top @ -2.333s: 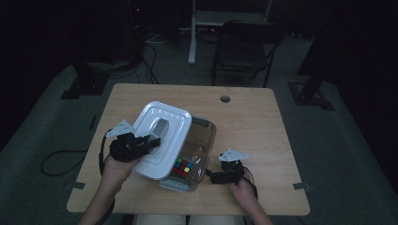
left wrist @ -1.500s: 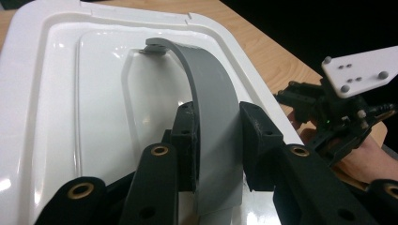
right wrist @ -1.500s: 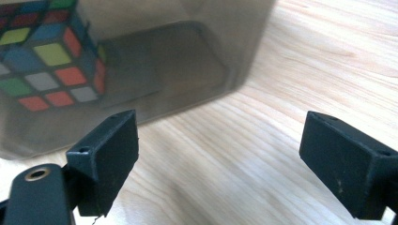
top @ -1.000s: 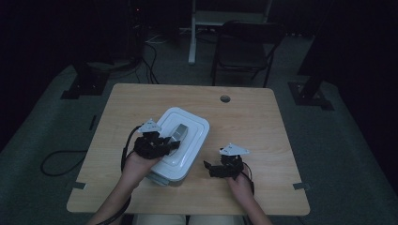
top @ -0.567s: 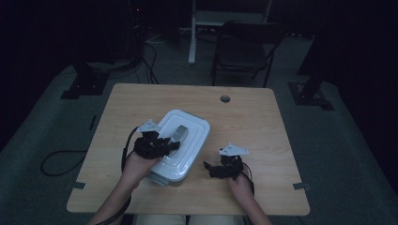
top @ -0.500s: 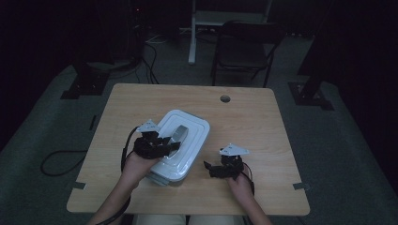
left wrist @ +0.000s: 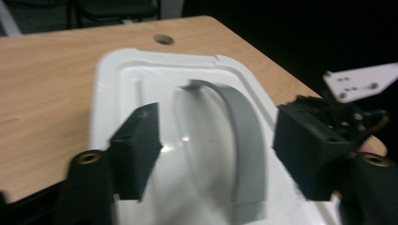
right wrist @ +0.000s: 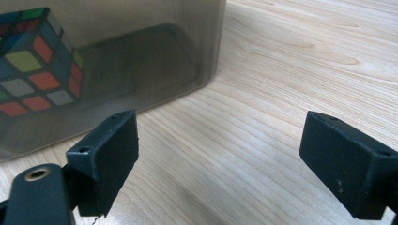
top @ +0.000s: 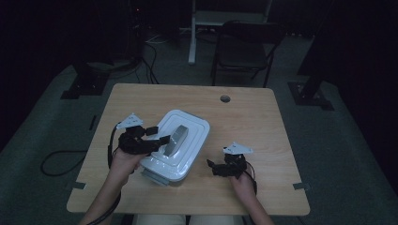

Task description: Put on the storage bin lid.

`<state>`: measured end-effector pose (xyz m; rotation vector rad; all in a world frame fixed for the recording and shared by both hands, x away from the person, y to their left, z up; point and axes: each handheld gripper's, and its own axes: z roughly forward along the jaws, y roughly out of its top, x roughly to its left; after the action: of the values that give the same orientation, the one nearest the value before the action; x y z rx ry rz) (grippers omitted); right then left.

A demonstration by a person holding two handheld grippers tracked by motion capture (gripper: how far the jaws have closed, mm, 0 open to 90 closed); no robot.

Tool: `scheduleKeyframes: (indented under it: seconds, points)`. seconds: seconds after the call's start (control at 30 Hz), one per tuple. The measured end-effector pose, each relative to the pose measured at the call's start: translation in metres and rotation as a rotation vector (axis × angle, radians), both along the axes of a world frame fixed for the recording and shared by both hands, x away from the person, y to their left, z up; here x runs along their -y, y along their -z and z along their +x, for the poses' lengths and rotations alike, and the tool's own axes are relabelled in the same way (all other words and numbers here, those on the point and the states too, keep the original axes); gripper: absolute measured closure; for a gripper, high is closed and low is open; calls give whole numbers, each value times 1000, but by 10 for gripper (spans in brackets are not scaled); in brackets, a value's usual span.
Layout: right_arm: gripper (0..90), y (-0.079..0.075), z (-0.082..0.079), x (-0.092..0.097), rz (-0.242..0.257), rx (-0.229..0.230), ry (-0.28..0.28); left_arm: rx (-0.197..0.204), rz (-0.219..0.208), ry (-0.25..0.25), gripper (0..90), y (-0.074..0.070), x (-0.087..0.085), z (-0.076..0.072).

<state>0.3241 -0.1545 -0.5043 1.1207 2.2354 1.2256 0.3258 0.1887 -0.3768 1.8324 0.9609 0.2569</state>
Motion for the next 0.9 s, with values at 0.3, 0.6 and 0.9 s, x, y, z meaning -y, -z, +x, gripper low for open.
scheduleKeyframes:
  seconds: [0.3, 0.6, 0.9]
  points:
    - [120, 1, 1, 3, -4, -1, 8, 36, -50, -54, 167, 10, -30, 11]
    - [120, 2, 2, 3, -6, -8, 10, 40, -42, -163, 9, 22, -50, 19]
    - [120, 2, 1, 2, -4, -9, 11, 75, 39, -246, 9, 49, -60, 33]
